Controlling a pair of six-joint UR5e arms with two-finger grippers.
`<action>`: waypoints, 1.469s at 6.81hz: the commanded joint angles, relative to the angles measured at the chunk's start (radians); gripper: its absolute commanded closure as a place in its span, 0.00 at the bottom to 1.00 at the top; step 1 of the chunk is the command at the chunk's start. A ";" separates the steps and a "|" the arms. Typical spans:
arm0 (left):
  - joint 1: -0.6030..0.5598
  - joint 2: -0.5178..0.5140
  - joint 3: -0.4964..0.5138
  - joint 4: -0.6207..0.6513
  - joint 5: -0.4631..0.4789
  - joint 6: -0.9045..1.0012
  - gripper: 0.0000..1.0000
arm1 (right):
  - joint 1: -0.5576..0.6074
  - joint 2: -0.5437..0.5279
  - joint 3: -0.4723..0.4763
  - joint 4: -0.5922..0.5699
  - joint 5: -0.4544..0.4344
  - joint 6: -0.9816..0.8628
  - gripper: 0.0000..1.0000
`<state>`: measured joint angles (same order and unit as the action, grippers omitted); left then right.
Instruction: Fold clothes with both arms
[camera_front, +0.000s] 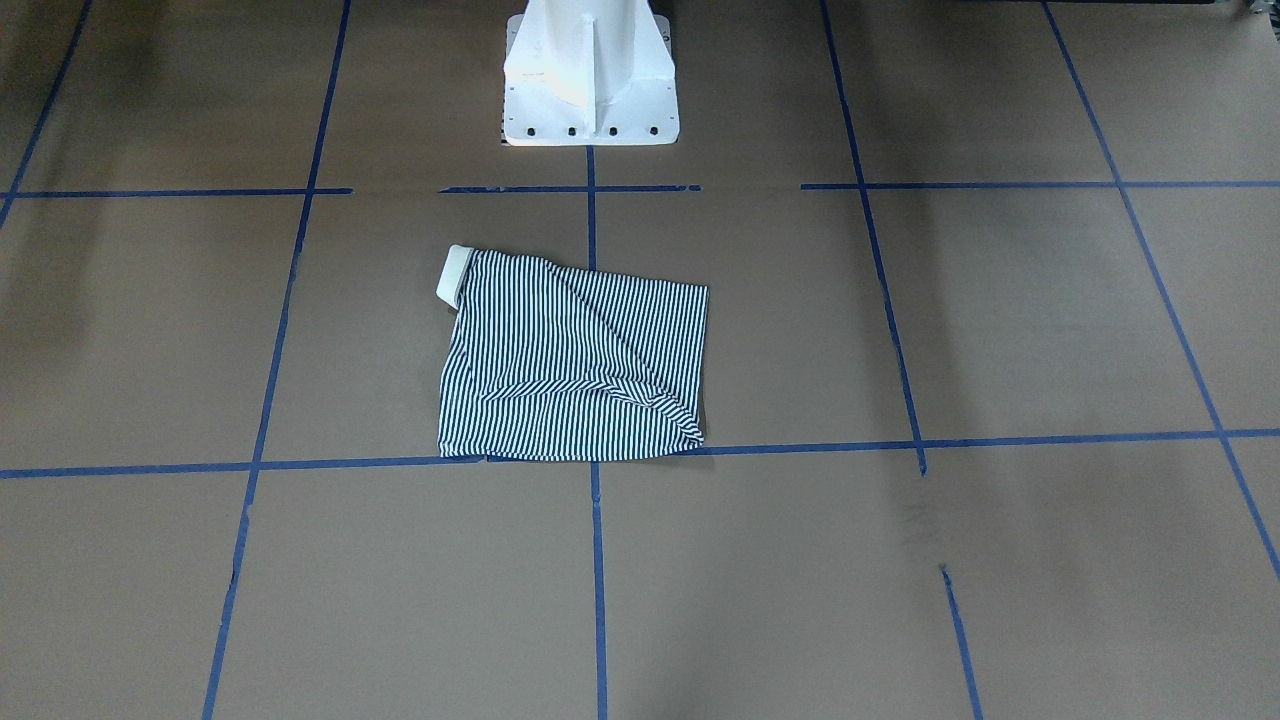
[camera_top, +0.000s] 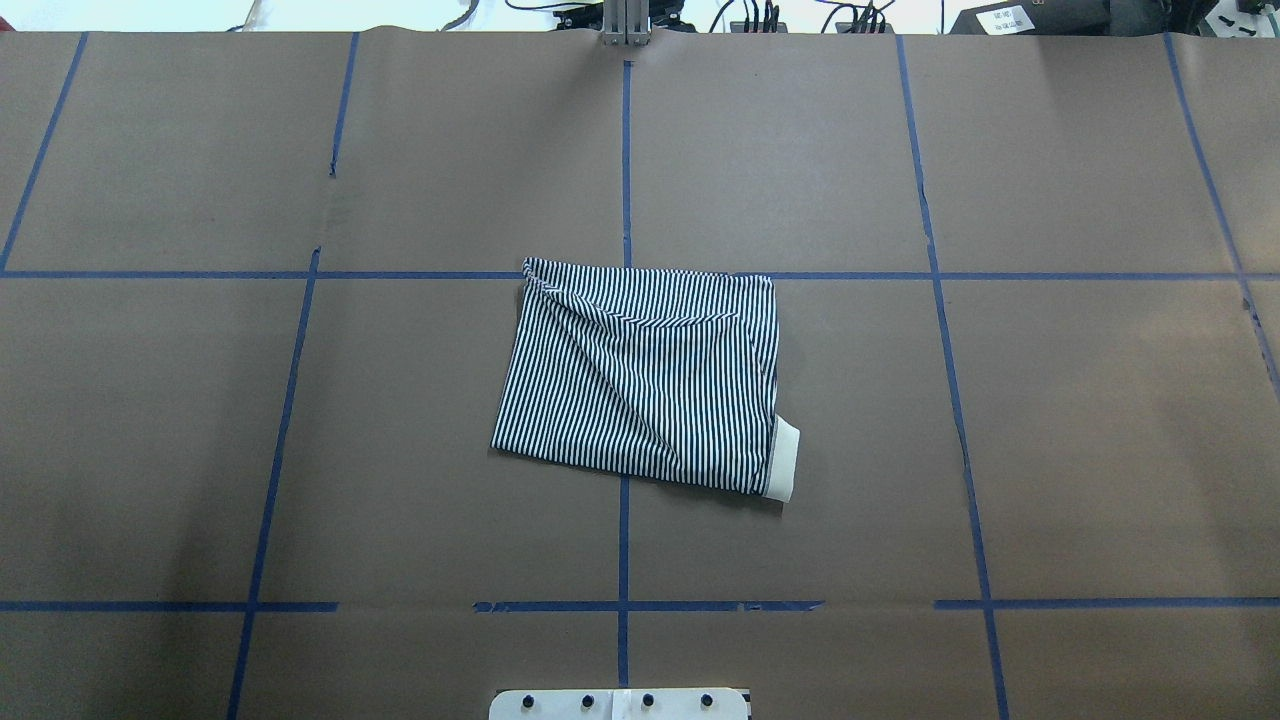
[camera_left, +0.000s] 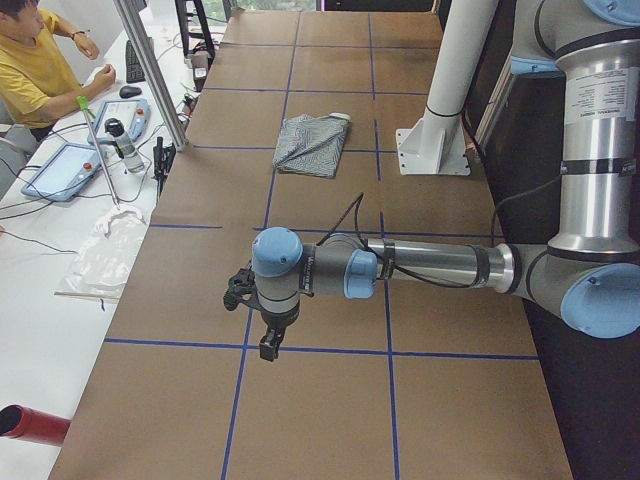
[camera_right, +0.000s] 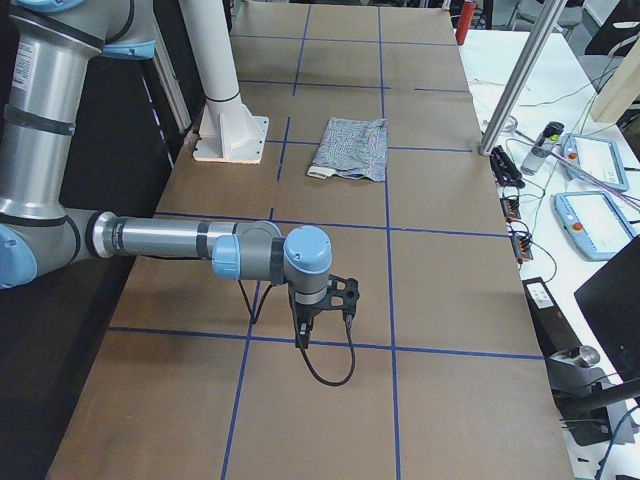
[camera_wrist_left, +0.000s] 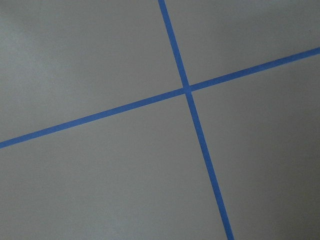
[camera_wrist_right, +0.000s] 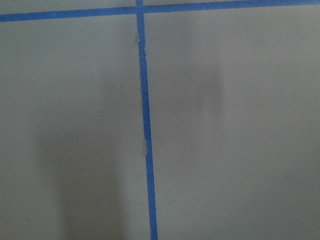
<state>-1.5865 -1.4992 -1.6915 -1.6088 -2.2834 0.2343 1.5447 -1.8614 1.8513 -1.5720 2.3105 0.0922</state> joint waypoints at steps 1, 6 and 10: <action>-0.001 0.014 0.001 0.000 0.001 -0.001 0.00 | 0.000 0.001 -0.009 0.006 0.001 0.000 0.00; -0.001 0.030 0.006 0.001 0.004 -0.001 0.00 | 0.000 -0.039 -0.026 -0.009 0.009 -0.002 0.00; 0.000 0.030 0.013 0.003 0.004 0.000 0.00 | 0.000 -0.039 -0.026 -0.006 0.014 -0.002 0.00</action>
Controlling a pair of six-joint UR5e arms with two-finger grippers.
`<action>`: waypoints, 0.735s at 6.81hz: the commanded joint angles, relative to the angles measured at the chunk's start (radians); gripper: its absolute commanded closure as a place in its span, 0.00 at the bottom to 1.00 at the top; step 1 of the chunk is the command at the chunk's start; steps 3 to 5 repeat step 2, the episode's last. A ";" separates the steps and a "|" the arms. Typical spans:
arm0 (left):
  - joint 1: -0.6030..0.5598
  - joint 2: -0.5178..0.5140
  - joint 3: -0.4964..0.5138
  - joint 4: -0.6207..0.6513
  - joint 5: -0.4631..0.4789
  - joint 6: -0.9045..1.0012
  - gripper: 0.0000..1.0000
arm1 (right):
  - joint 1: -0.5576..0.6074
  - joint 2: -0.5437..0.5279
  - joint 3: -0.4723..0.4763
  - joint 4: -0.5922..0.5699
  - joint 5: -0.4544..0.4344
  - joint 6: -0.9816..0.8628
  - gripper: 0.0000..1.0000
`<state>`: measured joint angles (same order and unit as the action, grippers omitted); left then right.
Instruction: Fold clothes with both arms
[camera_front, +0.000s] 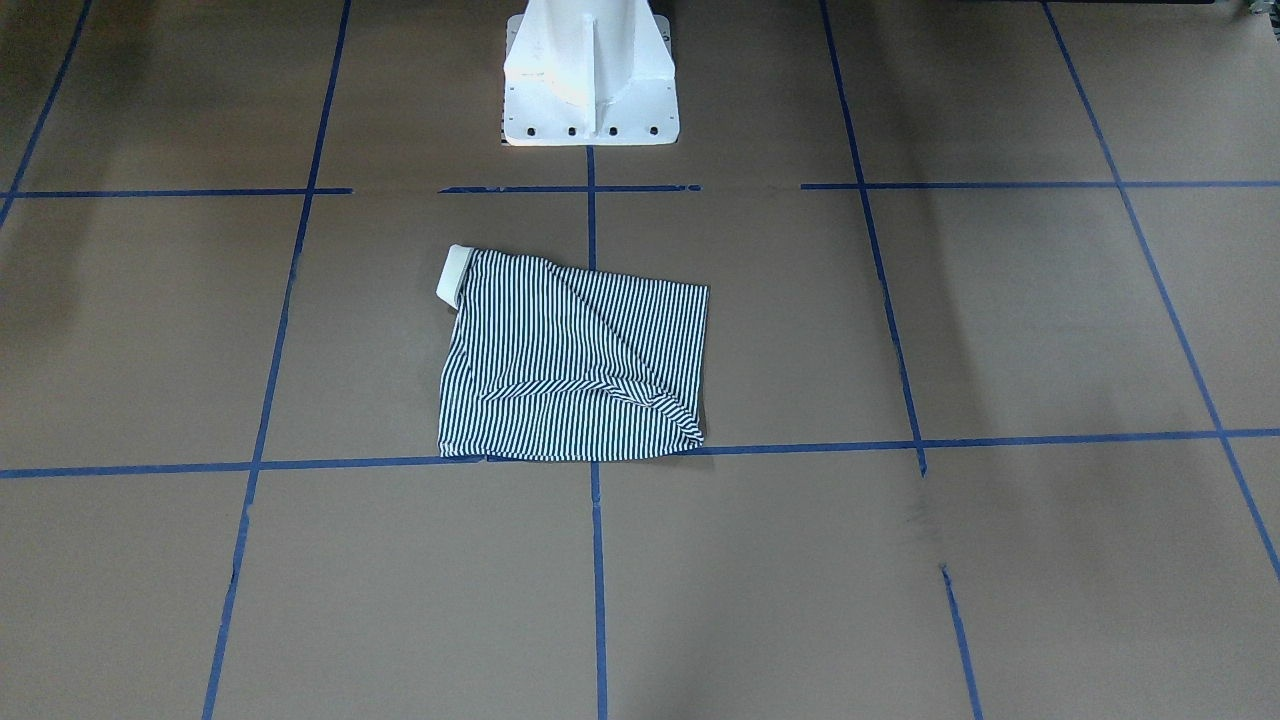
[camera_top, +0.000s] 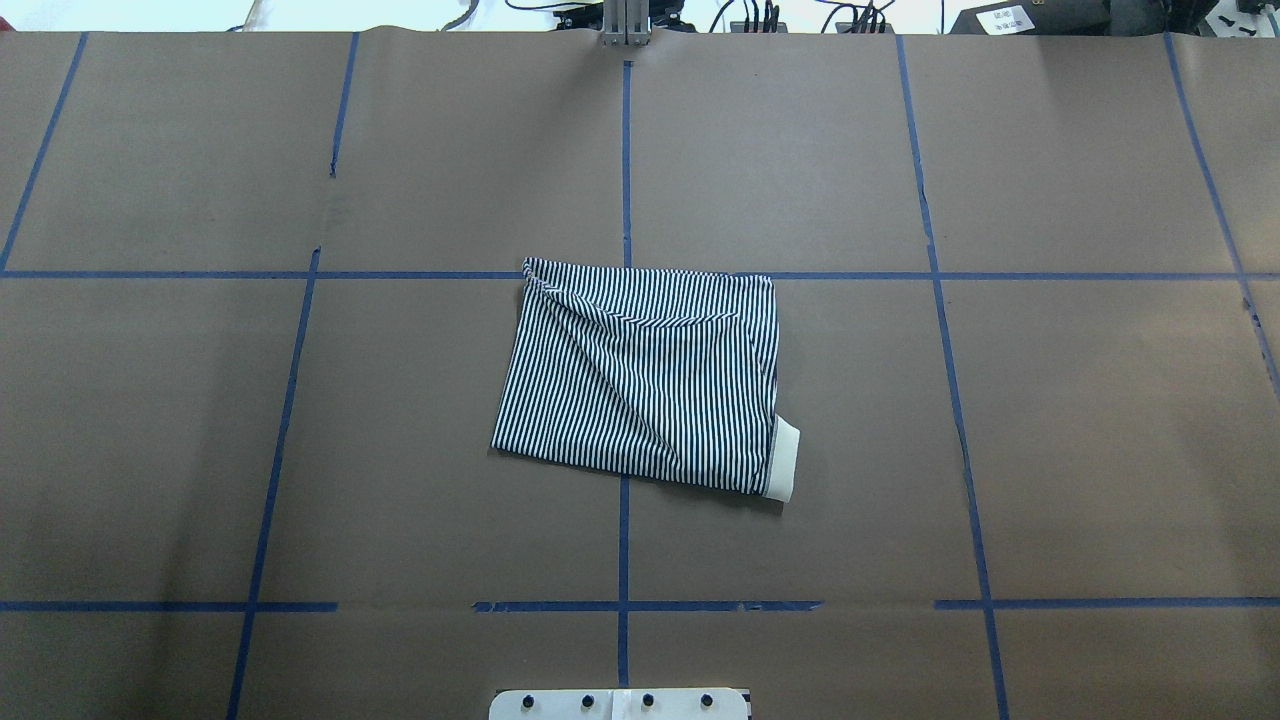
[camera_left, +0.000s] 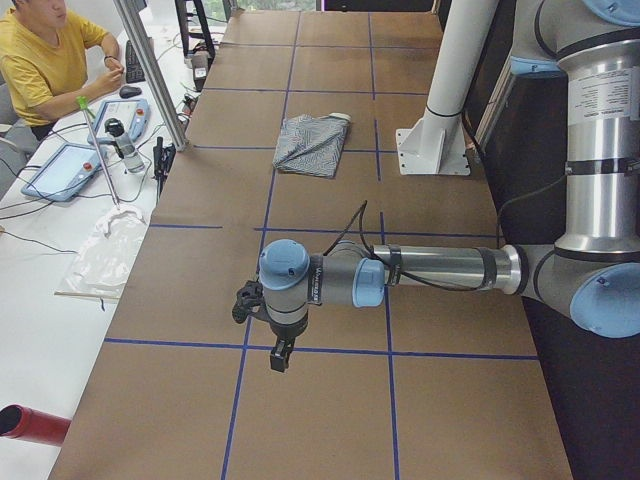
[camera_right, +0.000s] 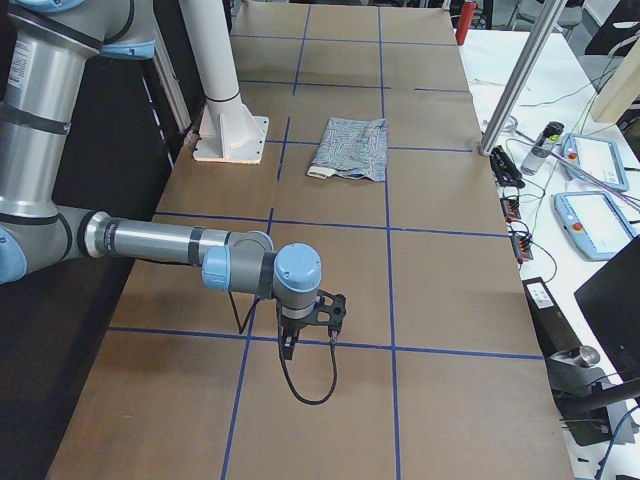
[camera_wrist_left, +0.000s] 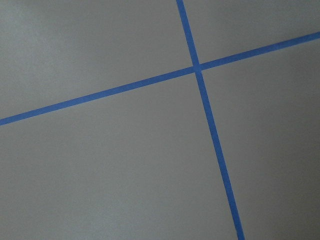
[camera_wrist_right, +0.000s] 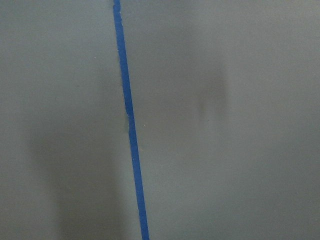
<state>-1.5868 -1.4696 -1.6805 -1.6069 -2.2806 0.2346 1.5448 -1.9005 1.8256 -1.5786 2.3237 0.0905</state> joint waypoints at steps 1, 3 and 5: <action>0.001 -0.001 0.002 -0.001 0.000 0.000 0.00 | 0.000 0.000 0.001 0.002 0.000 0.000 0.00; 0.001 -0.001 0.002 0.001 0.000 -0.001 0.00 | 0.000 0.000 0.001 0.002 0.000 0.000 0.00; 0.001 -0.001 0.002 0.001 0.000 -0.001 0.00 | 0.000 0.000 0.001 0.002 0.000 0.000 0.00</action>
